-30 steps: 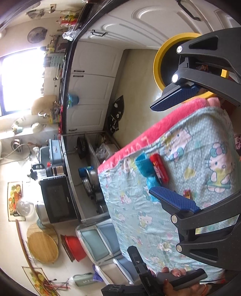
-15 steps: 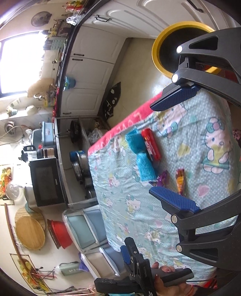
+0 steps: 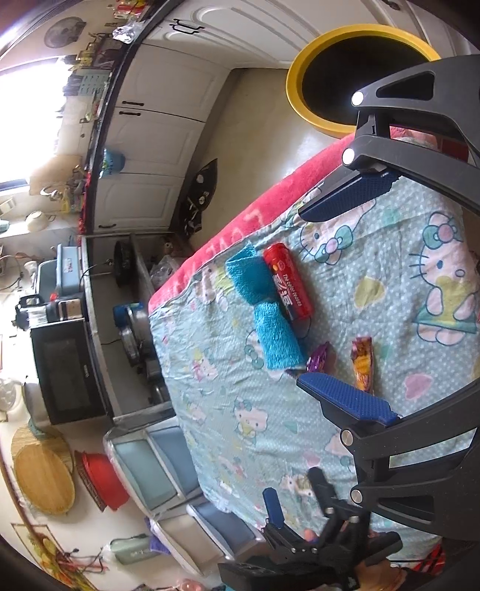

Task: Collect trash
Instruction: 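Move both open tools back over the remaining items on the bed, then grasp the red can with the right tool while the left tool grasps the purple wrapper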

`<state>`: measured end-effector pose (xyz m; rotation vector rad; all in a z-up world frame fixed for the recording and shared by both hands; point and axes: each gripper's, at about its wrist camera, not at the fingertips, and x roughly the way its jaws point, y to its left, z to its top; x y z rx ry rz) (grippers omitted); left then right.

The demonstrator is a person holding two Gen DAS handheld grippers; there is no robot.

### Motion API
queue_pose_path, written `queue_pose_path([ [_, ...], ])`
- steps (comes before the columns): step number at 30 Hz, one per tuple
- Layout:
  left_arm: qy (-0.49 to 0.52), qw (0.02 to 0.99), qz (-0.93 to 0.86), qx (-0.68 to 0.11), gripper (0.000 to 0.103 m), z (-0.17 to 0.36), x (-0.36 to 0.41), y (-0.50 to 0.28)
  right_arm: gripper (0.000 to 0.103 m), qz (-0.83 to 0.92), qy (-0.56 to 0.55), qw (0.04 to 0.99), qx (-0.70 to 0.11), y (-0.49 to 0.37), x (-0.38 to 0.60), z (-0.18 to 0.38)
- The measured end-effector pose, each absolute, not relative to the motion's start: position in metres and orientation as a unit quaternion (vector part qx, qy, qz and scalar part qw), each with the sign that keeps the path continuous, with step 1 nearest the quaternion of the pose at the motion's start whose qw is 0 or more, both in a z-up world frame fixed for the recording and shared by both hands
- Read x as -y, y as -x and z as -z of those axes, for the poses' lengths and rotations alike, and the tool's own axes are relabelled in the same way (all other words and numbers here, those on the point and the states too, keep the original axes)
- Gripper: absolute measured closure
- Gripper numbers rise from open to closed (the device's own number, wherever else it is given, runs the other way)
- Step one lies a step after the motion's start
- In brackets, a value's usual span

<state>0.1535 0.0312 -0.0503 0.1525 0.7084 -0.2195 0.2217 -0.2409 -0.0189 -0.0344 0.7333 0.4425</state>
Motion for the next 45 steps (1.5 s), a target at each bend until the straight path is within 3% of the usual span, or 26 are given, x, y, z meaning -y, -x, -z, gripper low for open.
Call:
queue_pose_path([
  [15,-0.087,0.892,0.188,-0.402,0.012,0.090,0.017,-0.224,0.023,-0.182,-0.004,0.885,-0.428,-0.289,0.231,0.070],
  [23,-0.086,0.878,0.215,-0.420,0.020,0.103,0.026,-0.243,0.036,-0.170,-0.052,0.861,-0.476,-0.324,0.223,0.096],
  [27,-0.083,0.870,0.220,-0.433,0.028,0.111,0.031,-0.251,0.041,-0.176,-0.083,0.845,-0.499,-0.336,0.217,0.109],
  [35,-0.059,0.869,0.214,-0.443,0.062,0.122,0.024,-0.254,0.063,-0.195,-0.103,0.838,-0.499,-0.338,0.211,0.115],
  [45,-0.034,0.872,0.200,-0.445,0.075,0.120,0.006,-0.242,0.073,-0.209,-0.072,0.842,-0.493,-0.326,0.211,0.113],
])
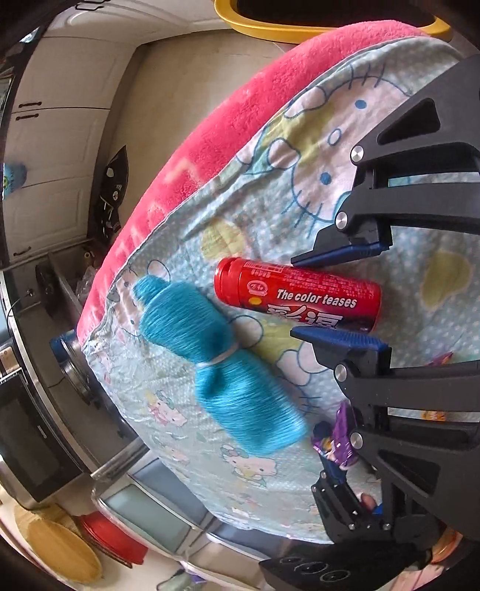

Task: Collect trash
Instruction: 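Grasp the red can with the right tool while the left tool grasps the purple wrapper, then carry the red can and purple wrapper over the yellow bin with both tools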

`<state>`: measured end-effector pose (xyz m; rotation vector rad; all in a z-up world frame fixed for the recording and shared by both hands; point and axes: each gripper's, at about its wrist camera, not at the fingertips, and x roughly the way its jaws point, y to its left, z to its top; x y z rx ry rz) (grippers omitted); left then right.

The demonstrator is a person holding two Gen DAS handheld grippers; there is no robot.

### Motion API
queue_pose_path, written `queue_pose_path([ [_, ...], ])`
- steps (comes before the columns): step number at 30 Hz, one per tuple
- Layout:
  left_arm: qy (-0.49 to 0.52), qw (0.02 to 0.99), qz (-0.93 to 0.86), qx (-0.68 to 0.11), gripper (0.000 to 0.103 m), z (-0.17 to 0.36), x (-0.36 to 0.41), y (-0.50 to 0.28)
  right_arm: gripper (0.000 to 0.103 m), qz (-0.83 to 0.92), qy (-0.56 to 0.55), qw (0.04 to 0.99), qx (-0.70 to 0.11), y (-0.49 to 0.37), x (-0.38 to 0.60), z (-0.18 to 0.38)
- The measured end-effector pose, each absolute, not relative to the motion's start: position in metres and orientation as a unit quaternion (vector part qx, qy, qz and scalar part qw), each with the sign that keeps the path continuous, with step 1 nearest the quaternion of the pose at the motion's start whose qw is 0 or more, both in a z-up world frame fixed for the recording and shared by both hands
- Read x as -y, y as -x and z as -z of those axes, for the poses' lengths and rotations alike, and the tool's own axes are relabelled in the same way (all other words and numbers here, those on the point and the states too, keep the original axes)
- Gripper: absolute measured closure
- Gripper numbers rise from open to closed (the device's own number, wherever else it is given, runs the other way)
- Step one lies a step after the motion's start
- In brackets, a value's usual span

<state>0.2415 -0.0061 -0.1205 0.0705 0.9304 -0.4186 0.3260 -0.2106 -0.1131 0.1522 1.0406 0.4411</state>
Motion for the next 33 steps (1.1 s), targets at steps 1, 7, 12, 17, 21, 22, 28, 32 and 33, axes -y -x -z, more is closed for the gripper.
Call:
queue_pose_path([
  [1,-0.035,0.872,0.197,-0.446,0.076,0.120,0.005,-0.239,0.074,-0.210,-0.067,0.842,-0.492,-0.324,0.211,0.113],
  [7,-0.027,0.879,0.177,-0.441,0.080,0.114,-0.006,-0.224,0.075,-0.212,-0.026,0.851,-0.480,-0.309,0.211,0.110],
  [12,-0.014,0.889,0.158,-0.430,0.080,0.103,-0.022,-0.208,0.075,-0.221,-0.001,0.859,-0.462,-0.292,0.213,0.100],
  [17,0.003,0.900,0.123,-0.419,0.080,0.084,-0.038,-0.187,0.075,-0.242,0.016,0.866,-0.436,-0.269,0.215,0.084],
  [21,0.005,0.912,0.103,-0.398,0.080,0.065,-0.046,-0.169,0.075,-0.262,0.025,0.869,-0.419,-0.252,0.212,0.070],
  [22,0.007,0.914,0.096,-0.394,0.080,0.060,-0.049,-0.165,0.075,-0.265,0.027,0.870,-0.415,-0.249,0.210,0.067],
  [28,0.017,0.922,0.071,-0.381,0.080,0.042,-0.058,-0.149,0.075,-0.288,0.035,0.873,-0.393,-0.228,0.204,0.044],
  [32,0.027,0.925,0.073,-0.371,0.080,0.032,-0.055,-0.143,0.075,-0.298,0.032,0.876,-0.378,-0.216,0.208,0.029],
  [33,0.028,0.926,0.074,-0.368,0.080,0.029,-0.053,-0.143,0.075,-0.298,0.031,0.878,-0.375,-0.214,0.209,0.026],
])
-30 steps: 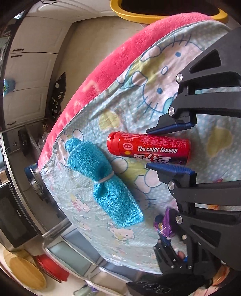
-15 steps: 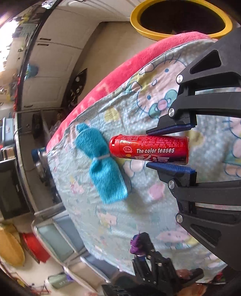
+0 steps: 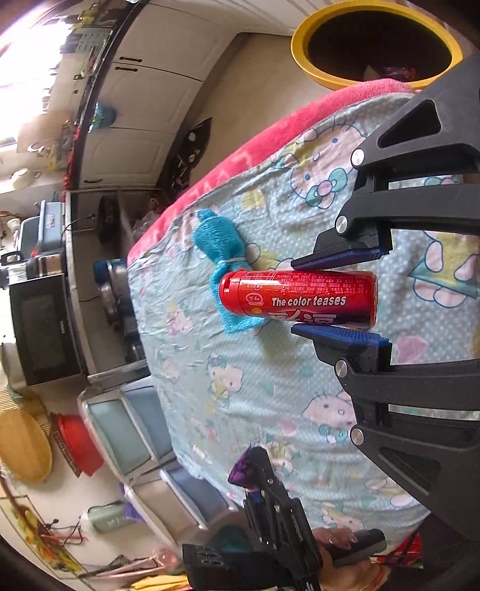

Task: Collect trash
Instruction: 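Carry the red can and purple wrapper over the yellow bin with both tools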

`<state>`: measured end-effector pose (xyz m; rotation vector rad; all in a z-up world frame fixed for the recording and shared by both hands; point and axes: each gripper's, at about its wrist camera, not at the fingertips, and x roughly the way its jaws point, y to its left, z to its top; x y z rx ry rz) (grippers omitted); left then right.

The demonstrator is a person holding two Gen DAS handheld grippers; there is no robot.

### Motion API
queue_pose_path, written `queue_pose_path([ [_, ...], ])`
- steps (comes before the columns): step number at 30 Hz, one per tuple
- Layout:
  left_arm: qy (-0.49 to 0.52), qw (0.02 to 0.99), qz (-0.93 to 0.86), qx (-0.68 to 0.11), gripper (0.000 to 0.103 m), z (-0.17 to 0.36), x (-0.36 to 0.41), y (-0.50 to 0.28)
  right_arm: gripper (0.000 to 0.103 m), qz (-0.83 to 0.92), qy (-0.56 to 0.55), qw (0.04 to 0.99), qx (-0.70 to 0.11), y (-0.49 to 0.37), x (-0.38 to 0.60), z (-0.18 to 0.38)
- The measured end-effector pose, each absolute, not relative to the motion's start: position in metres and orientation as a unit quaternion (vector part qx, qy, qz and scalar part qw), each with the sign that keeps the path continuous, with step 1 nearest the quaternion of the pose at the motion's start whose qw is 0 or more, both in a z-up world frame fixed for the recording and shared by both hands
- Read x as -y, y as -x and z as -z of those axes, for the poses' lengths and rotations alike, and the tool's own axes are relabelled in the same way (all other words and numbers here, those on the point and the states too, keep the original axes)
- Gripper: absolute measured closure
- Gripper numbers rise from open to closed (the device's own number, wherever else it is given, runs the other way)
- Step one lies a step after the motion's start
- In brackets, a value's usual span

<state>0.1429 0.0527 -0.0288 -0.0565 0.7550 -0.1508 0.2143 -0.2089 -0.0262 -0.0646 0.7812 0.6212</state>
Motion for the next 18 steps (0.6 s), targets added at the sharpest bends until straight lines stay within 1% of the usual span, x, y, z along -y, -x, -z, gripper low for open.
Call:
queue_pose_path([
  [10,0.018,0.937,0.112,-0.332,0.080,-0.005,-0.009,-0.152,0.075,-0.287,0.019,0.896,-0.339,-0.203,0.239,-0.007],
  [18,0.015,0.939,0.141,-0.313,0.080,-0.024,0.026,-0.163,0.075,-0.260,0.004,0.912,-0.318,-0.199,0.270,-0.023],
])
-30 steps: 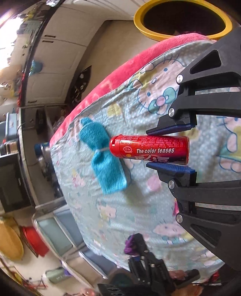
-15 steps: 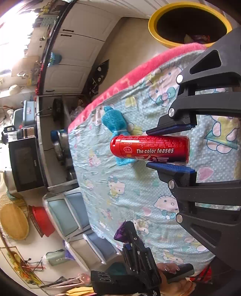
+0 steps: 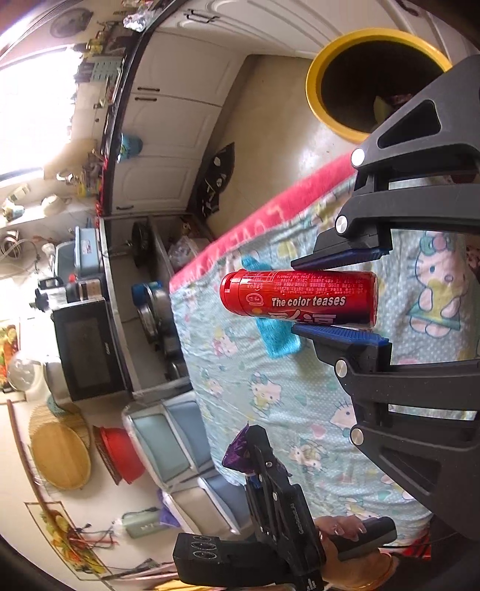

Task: Collect trash
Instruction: 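Carry the red can and purple wrapper over the yellow bin with both tools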

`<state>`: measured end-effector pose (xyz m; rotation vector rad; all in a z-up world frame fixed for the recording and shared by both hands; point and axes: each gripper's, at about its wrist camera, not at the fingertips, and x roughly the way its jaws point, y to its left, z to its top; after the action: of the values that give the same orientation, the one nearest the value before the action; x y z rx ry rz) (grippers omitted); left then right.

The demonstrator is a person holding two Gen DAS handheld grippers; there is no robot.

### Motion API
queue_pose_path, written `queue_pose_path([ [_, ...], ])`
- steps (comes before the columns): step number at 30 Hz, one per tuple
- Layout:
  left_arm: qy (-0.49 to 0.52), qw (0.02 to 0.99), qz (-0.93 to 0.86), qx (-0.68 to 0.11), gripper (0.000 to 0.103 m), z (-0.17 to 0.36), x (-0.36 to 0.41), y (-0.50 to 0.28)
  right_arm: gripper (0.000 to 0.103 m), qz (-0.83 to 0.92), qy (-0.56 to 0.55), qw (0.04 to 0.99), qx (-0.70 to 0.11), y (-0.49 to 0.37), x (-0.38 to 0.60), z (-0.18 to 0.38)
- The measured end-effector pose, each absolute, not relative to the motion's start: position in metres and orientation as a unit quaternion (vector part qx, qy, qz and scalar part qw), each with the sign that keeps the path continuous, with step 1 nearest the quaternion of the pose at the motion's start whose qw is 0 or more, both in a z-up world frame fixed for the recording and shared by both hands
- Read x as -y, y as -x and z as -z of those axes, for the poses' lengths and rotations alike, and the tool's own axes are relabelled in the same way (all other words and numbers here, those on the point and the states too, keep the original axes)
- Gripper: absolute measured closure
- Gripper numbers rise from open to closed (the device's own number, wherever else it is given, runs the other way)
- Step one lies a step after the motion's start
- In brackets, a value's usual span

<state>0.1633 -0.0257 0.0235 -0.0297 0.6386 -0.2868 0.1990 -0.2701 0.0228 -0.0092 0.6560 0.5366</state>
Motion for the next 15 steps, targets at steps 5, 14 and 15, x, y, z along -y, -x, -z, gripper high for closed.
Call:
queue_pose_path([
  [5,0.013,0.937,0.163,-0.307,0.080,-0.029,0.052,-0.174,0.075,-0.230,-0.009,0.924,-0.304,-0.200,0.296,-0.031],
  [14,0.012,0.929,0.210,-0.304,0.080,-0.034,0.110,-0.203,0.075,-0.157,-0.043,0.946,-0.281,-0.205,0.359,-0.043],
  [15,0.010,0.928,0.214,-0.304,0.080,-0.034,0.117,-0.204,0.075,-0.145,-0.046,0.949,-0.278,-0.205,0.367,-0.044],
])
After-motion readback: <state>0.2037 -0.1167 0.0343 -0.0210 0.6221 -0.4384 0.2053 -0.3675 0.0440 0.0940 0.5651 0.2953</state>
